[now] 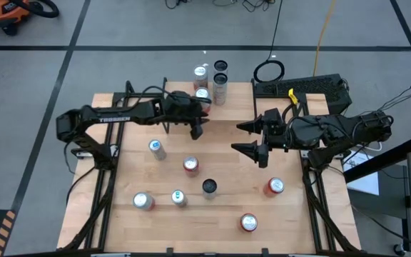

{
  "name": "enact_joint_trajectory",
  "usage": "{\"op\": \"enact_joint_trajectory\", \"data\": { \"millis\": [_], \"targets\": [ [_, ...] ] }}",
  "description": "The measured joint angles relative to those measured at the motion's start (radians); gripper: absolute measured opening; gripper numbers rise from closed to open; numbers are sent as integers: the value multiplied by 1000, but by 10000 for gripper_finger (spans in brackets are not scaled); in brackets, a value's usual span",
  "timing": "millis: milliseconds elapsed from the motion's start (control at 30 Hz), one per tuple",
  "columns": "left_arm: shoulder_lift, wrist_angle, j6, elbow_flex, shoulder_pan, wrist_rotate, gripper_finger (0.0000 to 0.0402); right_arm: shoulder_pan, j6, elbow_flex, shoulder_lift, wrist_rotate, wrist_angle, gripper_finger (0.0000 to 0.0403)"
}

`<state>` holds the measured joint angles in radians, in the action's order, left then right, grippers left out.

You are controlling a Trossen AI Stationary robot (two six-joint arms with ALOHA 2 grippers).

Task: Place canned beverage on shelf
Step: Put the right pink-white soda can aligned with the other pink-white on the shelf

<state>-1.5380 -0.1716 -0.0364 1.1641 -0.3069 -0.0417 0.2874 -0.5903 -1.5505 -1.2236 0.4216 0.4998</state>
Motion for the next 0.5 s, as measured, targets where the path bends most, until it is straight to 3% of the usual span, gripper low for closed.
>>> {"op": "enact_joint_trajectory", "data": {
  "millis": [500],
  "targets": [
    [-28,40,37,0,-1,159,79,0,2,0,0,1,7,393]
  ]
}}
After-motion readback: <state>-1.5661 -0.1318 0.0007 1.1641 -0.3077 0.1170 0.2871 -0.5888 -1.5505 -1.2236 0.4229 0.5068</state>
